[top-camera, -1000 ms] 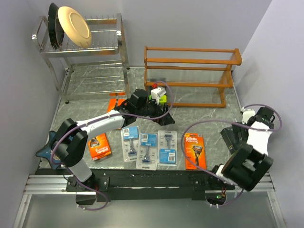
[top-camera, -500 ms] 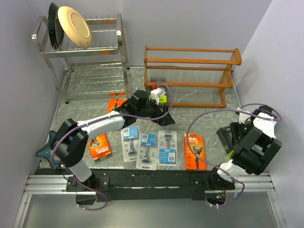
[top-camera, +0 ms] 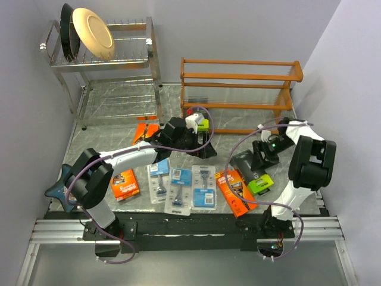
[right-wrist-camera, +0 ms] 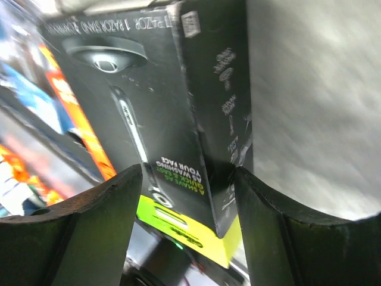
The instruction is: Place and organize the shaving razors onto the shelf
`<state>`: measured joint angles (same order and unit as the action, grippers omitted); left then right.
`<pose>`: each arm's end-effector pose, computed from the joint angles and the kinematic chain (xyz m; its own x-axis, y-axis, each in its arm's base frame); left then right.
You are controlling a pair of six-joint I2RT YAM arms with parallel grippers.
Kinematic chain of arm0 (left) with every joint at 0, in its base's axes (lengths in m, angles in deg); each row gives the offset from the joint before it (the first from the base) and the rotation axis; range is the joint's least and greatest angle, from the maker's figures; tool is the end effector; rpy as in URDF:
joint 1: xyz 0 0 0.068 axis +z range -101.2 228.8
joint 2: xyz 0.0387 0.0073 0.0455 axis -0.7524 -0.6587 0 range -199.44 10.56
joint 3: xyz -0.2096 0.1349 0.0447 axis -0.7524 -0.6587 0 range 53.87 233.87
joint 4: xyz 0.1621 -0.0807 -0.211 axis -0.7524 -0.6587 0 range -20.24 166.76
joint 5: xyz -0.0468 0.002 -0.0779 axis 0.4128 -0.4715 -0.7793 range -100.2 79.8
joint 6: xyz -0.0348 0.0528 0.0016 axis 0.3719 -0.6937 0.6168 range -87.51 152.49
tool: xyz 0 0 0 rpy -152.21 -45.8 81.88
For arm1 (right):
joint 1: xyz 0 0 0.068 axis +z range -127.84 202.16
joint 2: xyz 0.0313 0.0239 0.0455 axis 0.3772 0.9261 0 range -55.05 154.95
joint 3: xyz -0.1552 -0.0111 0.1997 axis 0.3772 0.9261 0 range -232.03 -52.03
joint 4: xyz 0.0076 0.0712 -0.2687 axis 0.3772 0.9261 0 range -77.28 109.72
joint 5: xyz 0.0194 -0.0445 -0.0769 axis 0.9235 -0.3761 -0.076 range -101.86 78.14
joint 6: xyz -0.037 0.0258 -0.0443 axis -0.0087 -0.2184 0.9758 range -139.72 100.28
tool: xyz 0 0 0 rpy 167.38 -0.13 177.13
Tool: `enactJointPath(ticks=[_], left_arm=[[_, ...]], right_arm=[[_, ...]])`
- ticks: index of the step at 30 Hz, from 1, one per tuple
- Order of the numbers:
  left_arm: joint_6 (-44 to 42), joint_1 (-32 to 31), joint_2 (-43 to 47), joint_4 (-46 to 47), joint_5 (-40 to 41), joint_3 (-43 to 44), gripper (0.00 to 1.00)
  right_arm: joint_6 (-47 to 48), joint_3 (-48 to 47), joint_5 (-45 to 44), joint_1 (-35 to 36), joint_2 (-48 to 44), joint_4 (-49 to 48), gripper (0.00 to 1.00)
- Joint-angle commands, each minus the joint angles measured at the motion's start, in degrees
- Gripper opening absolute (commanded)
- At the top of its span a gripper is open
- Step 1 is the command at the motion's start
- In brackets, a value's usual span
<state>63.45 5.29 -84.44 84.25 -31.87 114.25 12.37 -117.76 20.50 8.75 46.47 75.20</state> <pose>0.2759 -0.2867 0.2020 -0.7354 0.0389 -0.6766 0.5829 0.5454 -0.6022 0.2981 -0.0444 0.1334 -0.9594 -0.2327 -0.1597 -0.2821 0.8029 0.5251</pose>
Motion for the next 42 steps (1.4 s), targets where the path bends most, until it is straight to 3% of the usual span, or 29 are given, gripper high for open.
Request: enactJointPath(ticks=[1, 4, 7, 11, 12, 13, 15, 20, 26, 33, 38, 42], left_arm=[[3.32, -1.22, -2.46, 2.88, 2.77, 0.18, 0.99], [3.66, -2.8, -4.84, 2.62, 3.82, 1.67, 1.0], [4.98, -4.12, -7.56, 3.06, 5.49, 3.34, 0.99], [6.39, -5.1, -11.43, 2.27, 8.04, 6.67, 0.99], [7.09, -5.1, -12.83, 2.18, 8.66, 7.2, 1.0], [7.36, -5.1, -13.36, 2.18, 9.1, 7.56, 1.0], [7.54, -5.1, -14.59, 2.18, 9.19, 8.87, 1.0], [8.85, -5.1, -17.58, 2.44, 5.77, 10.81, 0.99], [12.72, -5.19, -19.43, 3.85, 1.28, 10.91, 0.89], [14.92, -5.45, -22.59, 4.56, 1.28, 12.21, 0.81], [16.5, -5.36, -25.05, 1.84, 2.85, 14.59, 0.69], [16.5, -5.27, -24.88, 1.31, 4.27, 15.29, 0.68]], right_arm=[[-8.08, -3.52, 11.58, 3.48, -0.26, 0.64, 0.7], [-11.52, -4.49, 10.8, 3.22, -3.59, -1.56, 0.73], [-13.37, -2.04, 7.02, 0.94, -12.89, -5.24, 0.79], [-15.83, 2.01, -3.34, -0.39, -23.1, -5.09, 0.8], [-16.62, 2.1, -4.75, -0.56, -23.03, -3.87, 0.77], [-16.02, 2.19, -4.15, -1.87, -22.68, -2.03, 0.67], [-17.59, 0.96, -4.33, -3.81, -22.15, -1.74, 0.61], [-9.18, -2.28, -1.35, -10.56, -14.43, 5.44, 0.59], [6.3, -0.99, -0.72, -14.98, -8.08, 17.68, 0.6], [5.8, 7.37, -1.68, -9.73, -8.71, 12.06, 0.59], [4.56, 4.93, 1.91, -6.11, -3.61, 11.97, 0.52], [1.39, 0.88, 4.91, -4.09, -0.8, 10.56, 0.51]])
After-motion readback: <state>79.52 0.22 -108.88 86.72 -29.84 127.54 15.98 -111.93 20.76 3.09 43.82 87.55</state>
